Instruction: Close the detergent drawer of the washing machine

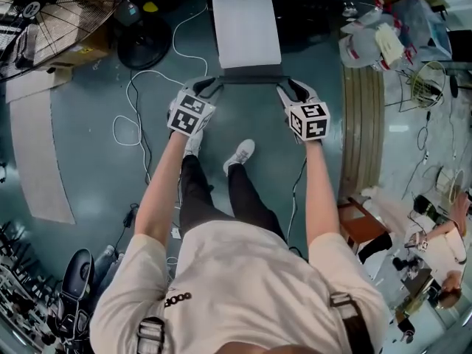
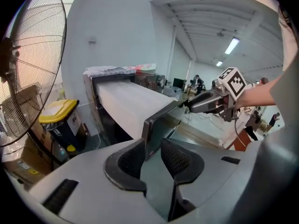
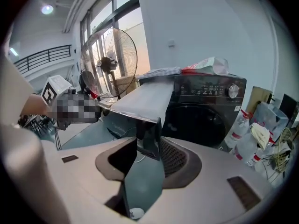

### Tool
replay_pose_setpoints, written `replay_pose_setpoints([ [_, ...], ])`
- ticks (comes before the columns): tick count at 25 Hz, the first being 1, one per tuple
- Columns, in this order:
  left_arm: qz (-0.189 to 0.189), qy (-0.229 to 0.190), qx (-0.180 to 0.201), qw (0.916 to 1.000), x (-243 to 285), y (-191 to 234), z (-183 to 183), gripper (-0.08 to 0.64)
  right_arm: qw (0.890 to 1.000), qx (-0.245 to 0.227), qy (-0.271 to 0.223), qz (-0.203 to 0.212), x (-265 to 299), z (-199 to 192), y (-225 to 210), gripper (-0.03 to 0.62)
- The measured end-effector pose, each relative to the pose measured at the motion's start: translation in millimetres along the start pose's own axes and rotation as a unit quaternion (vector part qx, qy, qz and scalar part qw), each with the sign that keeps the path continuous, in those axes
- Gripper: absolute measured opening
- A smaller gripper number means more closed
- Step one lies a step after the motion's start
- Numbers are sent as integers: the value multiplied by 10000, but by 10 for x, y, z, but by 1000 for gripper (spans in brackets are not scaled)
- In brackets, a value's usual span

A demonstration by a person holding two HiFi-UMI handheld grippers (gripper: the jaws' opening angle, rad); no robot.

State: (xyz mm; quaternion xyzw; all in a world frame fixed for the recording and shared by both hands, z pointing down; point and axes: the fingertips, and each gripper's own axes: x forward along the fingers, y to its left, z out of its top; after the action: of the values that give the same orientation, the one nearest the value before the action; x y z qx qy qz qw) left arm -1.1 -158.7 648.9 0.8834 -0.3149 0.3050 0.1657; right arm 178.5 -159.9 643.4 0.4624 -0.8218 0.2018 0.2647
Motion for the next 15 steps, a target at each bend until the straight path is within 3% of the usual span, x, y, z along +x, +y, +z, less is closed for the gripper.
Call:
replay_pose_setpoints([
  [6,51,-58,-178,9998,76,38,32,83,9998,-41,-4,-204,46,5,-45,101],
  [15,-75,-27,26,10000,68,26,25,74,9988,82,-50,-486,35,23,-71,75],
])
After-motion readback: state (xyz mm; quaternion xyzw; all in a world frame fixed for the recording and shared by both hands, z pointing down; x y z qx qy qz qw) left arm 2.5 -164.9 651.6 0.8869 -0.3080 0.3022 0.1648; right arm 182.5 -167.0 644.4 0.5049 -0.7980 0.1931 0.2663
